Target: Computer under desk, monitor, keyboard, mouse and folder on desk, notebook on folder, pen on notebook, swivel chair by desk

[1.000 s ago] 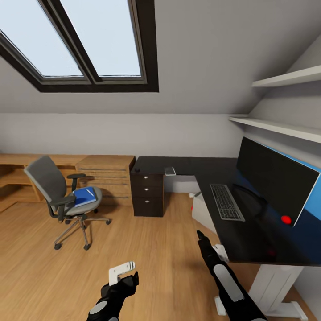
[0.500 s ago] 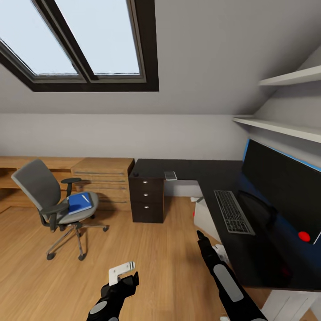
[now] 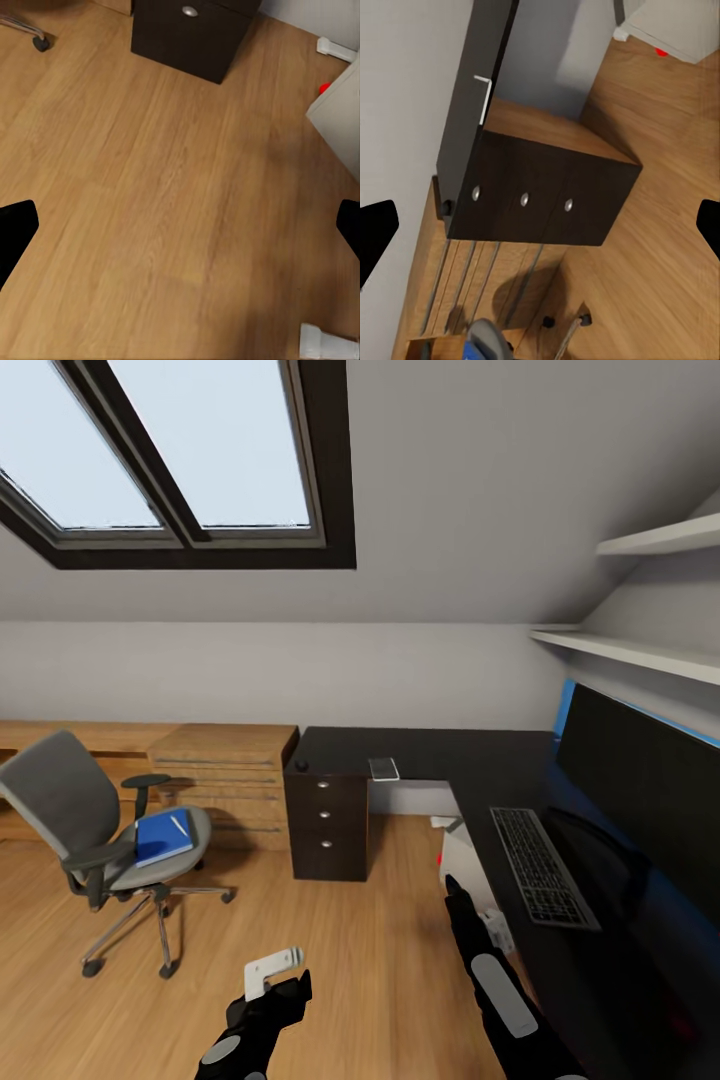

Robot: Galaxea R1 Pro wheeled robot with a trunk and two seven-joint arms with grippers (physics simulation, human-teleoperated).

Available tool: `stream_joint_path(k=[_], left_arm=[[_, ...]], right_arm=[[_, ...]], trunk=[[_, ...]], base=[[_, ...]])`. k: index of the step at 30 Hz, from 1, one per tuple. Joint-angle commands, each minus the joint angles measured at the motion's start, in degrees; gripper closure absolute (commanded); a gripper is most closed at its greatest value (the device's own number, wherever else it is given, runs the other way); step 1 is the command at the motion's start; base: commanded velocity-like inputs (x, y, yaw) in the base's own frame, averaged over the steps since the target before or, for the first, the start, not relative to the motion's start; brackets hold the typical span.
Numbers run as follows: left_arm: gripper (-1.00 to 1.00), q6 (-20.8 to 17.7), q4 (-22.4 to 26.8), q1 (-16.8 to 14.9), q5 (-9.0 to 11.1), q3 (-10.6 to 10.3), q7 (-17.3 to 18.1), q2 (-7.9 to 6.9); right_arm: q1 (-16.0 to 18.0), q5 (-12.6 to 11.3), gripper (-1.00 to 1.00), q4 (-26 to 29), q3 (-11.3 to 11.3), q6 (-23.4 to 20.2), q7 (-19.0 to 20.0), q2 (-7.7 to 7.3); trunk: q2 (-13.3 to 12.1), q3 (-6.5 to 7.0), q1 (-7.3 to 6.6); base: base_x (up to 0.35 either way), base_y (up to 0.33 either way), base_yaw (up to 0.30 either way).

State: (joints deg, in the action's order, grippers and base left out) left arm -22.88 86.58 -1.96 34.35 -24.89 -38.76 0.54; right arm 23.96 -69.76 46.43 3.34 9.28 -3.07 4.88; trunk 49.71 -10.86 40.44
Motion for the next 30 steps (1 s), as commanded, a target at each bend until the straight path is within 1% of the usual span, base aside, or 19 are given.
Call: stream_joint_path(k=[1, 11, 17, 22, 25, 30], left_arm=[[-1.0, -0.2, 0.1, -0.1, 0.4, -0.1, -0.4, -0.01], [-1.0, -0.2, 0.1, -0.1, 0.3, -0.2, -0.4, -0.01], [-1.0, -0.1, 0.1, -0.1, 0.3, -0.2, -0.5, 0.03], [-1.0, -0.1, 0.1, -0.1, 0.3, -0.2, -0.8, 0.07], [-1.0, -0.1, 0.1, -0.1, 0.3, -0.2, -0.9, 0.08], [-1.0, 0.0, 0.1, -0.1, 0.2, -0.2, -0.8, 0.05]], right_arm=[[0.0, -0.6, -1.0, 0.1, 0.3, 0.5, -0.3, -0.05], [0.0, -0.6, -1.0, 0.1, 0.3, 0.8, -0.4, 0.1], [0.0, -0.6, -1.0, 0.1, 0.3, 0.8, -0.5, 0.45], [0.0, -0.6, -1.0, 0.0, 0.2, 0.8, -0.8, 0.7], [0.0, -0.6, -1.0, 0.0, 0.2, 0.8, -0.9, 0.73], [0.0, -0.5, -1.0, 0.0, 0.1, 0.8, -1.0, 0.71]], trunk=[[0.1, 0.01, 0.04], [0.1, 0.9, 0.04], [0.1, 1.44, 0.04], [0.1, 1.86, 0.04], [0.1, 2.09, 0.04], [0.1, 2.46, 0.04]], base=[[0.321, 0.0, 0.0], [0.322, 0.0, 0.0], [0.321, 0.0, 0.001], [0.301, 0.0, 0.093], [0.179, 0.0, 0.166], [0.03, 0.0, 0.181]])
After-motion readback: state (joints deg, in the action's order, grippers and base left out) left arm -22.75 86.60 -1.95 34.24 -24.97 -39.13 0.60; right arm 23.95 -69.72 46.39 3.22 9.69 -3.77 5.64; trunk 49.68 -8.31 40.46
